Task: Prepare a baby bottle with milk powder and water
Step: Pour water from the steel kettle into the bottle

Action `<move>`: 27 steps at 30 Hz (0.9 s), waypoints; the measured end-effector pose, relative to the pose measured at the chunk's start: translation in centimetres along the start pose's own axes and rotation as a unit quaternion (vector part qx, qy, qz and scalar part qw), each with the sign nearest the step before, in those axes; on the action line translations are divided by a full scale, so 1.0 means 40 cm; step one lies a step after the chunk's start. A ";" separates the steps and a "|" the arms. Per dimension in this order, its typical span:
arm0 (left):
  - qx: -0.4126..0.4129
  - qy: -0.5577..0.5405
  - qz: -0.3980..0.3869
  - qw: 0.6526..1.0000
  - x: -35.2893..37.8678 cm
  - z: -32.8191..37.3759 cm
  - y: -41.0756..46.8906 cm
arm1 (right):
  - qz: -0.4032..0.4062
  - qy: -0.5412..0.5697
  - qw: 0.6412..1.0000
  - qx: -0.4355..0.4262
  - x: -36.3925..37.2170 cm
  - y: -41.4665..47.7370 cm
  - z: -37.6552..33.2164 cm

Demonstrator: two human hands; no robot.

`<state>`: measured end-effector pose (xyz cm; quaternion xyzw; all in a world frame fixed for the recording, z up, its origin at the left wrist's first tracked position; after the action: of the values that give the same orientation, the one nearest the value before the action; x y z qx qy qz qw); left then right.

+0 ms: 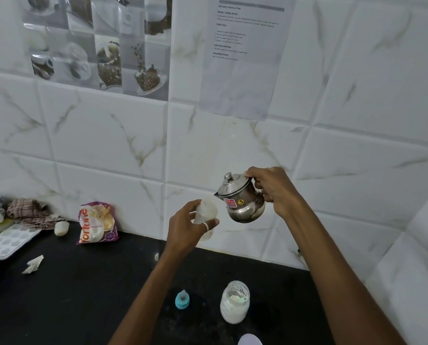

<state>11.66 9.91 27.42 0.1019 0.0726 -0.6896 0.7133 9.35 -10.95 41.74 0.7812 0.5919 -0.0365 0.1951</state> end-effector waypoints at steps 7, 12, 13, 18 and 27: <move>0.005 0.000 -0.010 1.000 0.021 0.011 -0.003 | 0.057 0.102 0.993 0.032 -0.037 -0.034 0.074; 0.021 -0.010 -0.020 1.000 0.051 0.034 -0.009 | 0.103 0.146 0.983 0.048 -0.086 -0.056 0.132; 0.022 -0.010 -0.023 0.999 0.060 0.038 -0.010 | 0.109 0.152 0.981 0.048 -0.097 -0.060 0.142; 0.028 -0.015 -0.041 0.999 0.117 0.048 -0.021 | 0.139 0.172 0.974 0.052 -0.164 -0.086 0.203; 0.001 -0.017 -0.077 0.997 0.229 -0.002 -0.068 | 0.190 0.189 0.957 0.108 -0.282 -0.166 0.397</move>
<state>9.30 0.98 24.99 0.0848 0.0671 -0.7442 0.6591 2.54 -25.26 28.62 0.8882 0.4514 0.0858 -0.0025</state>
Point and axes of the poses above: each hand's wrist, its own y-axis towards the middle knuckle, its own x-axis out of the palm, z = x × y, the point moved 4 cm from there along y, towards the middle knuckle, and after that the axes turned 13 degrees about -x, right-handed, at the moved point
